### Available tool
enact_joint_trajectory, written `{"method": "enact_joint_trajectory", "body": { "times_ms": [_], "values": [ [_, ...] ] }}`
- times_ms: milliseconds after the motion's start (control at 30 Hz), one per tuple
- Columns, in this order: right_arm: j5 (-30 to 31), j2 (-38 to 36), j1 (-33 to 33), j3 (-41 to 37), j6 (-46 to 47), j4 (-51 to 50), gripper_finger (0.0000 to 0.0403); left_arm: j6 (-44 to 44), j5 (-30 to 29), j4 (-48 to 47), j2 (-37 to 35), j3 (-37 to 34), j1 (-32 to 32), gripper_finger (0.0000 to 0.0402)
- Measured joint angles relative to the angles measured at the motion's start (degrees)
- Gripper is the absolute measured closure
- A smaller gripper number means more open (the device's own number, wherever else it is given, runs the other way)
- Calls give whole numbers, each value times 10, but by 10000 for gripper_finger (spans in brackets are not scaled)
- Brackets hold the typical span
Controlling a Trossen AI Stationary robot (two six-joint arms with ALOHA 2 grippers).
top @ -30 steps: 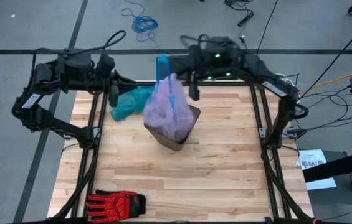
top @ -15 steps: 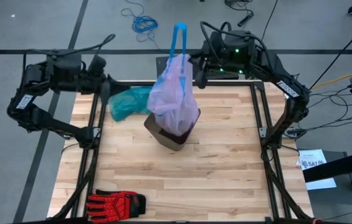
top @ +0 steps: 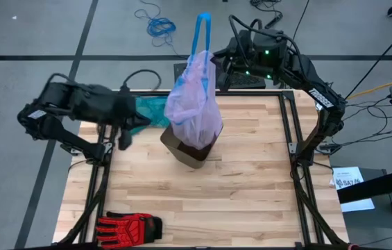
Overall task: Place trash/remove bag and relplace
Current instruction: Remove the pink trash bag from the black trash bin
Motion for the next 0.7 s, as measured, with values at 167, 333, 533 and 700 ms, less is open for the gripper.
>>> {"method": "enact_joint_trajectory", "body": {
  "times_ms": [167, 333, 533, 700],
  "values": [
    [0, 0, -3, 0, 0, 8, 403, 109, -112, -11, 47, -1, -35, 401],
    [-1, 0, -10, 0, 10, 9, 403, 155, -98, -12, 81, -1, -50, 401],
    [-1, 0, -11, 0, 11, 10, 403, 155, -82, 6, 89, 0, -50, 380],
    [-2, 0, -11, 0, 11, 9, 403, 155, -114, 25, 117, 0, -50, 344]
  ]
}}
